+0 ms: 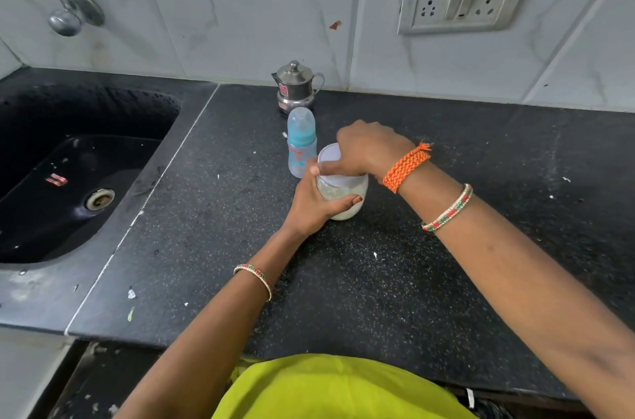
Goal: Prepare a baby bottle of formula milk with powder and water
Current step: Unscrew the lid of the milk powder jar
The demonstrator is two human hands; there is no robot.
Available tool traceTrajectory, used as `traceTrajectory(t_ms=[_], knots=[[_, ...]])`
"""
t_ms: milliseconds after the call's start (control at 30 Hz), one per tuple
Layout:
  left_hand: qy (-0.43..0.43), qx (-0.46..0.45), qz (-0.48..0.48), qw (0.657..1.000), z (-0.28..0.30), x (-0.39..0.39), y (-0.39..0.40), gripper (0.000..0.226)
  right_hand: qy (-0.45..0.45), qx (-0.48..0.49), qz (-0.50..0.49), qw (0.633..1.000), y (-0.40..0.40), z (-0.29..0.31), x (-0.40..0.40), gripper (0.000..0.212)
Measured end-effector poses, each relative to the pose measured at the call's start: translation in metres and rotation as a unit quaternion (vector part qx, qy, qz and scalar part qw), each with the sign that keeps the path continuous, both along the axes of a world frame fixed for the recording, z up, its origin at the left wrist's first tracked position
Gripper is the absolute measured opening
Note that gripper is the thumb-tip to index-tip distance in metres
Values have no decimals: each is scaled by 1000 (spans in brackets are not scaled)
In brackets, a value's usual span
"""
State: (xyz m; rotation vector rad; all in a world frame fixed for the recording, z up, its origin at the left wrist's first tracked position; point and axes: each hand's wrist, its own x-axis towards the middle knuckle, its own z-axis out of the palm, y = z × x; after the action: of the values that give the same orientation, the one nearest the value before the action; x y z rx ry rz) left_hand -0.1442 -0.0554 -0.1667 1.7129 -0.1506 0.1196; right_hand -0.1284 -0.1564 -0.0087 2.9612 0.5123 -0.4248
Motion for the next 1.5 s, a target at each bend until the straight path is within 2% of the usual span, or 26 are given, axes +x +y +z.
traceTrajectory(t_ms=[100, 167, 233, 367, 467, 600, 867, 1067, 1167, 1233, 1267, 1333, 1400, 1500], knots=[[-4, -6, 16, 1000, 0, 0, -1, 80, 61, -30, 54, 996, -1, 17, 1, 59], [-6, -3, 18, 1000, 0, 0, -2, 86, 119, -61, 118, 984, -4, 20, 11, 75], [-6, 2, 16, 1000, 1, -1, -2, 84, 142, -59, 141, 978, -8, 16, 16, 85], [-6, 3, 12, 1000, -1, 1, -4, 84, 54, 25, 23, 998, -4, -1, 10, 83], [-4, 42, -3, 999, -1, 0, -9, 95, -8, 24, 16, 1000, -1, -12, 11, 69], [9, 88, -32, 996, 6, 15, -14, 98, -1, 83, -5, 997, -12, -7, 26, 64], [44, 96, -27, 994, 20, 62, -28, 95, 20, 203, -67, 977, -29, -12, 74, 76], [35, 103, -17, 994, 17, 75, -30, 98, -66, 265, -67, 960, -34, -26, 76, 70], [38, 106, 12, 994, 7, 70, -32, 112, -120, 356, -107, 921, -34, -36, 63, 66], [42, 110, 41, 992, 0, 59, -33, 118, -179, 437, -144, 870, -32, -48, 49, 63], [40, 102, 54, 993, -5, 52, -33, 114, -215, 467, -162, 842, -31, -55, 41, 62], [33, 70, 73, 994, -9, 36, -30, 92, -284, 509, -192, 789, -31, -73, 23, 59], [39, 35, 91, 994, -11, 21, -23, 63, -317, 544, -208, 748, -33, -94, 8, 58], [48, 27, 97, 994, -11, 4, -9, 34, -299, 578, -227, 725, -30, -126, -14, 56]])
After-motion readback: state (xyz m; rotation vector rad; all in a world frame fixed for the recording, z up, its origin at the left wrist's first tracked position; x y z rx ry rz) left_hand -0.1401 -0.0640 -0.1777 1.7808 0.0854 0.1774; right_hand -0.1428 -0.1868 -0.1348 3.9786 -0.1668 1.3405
